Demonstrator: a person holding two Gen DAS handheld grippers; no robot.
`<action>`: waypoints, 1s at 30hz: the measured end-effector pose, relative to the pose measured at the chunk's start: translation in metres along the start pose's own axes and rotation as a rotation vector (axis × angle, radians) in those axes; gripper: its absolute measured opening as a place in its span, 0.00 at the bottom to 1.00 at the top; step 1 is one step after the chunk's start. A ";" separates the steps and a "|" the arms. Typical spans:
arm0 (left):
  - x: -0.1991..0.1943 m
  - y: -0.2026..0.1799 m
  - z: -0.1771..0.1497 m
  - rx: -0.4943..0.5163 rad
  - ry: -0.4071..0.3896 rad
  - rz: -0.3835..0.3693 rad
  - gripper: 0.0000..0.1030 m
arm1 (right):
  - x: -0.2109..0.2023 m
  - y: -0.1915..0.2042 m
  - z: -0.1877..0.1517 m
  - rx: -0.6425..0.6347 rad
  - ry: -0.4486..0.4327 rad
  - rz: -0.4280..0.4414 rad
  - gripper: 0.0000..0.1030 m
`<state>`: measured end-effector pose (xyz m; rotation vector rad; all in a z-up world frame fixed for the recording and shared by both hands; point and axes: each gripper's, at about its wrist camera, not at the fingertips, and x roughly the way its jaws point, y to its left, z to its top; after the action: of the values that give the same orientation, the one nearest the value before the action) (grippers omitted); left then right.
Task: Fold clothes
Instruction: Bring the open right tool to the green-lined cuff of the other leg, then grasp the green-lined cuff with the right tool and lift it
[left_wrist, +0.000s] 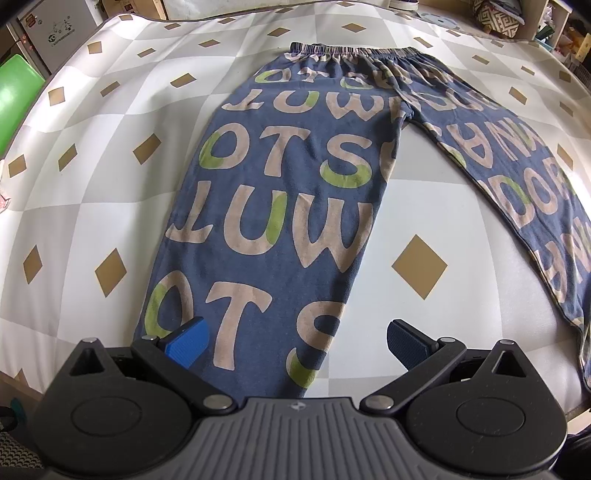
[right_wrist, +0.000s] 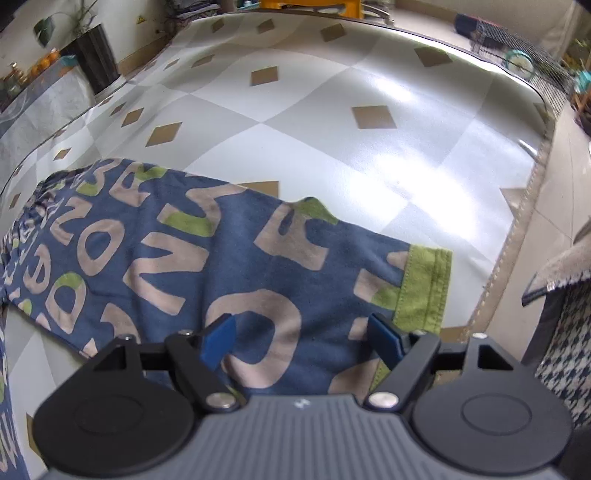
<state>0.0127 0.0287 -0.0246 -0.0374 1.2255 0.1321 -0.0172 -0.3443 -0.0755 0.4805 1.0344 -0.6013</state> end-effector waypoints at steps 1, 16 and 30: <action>0.000 0.000 0.000 0.000 0.001 0.000 1.00 | 0.001 0.003 -0.001 -0.018 0.003 0.004 0.79; 0.004 0.002 0.001 -0.013 0.017 0.002 1.00 | -0.002 0.056 -0.017 -0.222 -0.010 0.278 0.70; 0.006 0.003 0.000 -0.018 0.028 0.000 1.00 | -0.025 0.053 -0.012 -0.168 -0.089 0.239 0.68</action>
<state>0.0141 0.0321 -0.0299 -0.0551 1.2523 0.1425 0.0007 -0.2914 -0.0537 0.4182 0.9181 -0.3174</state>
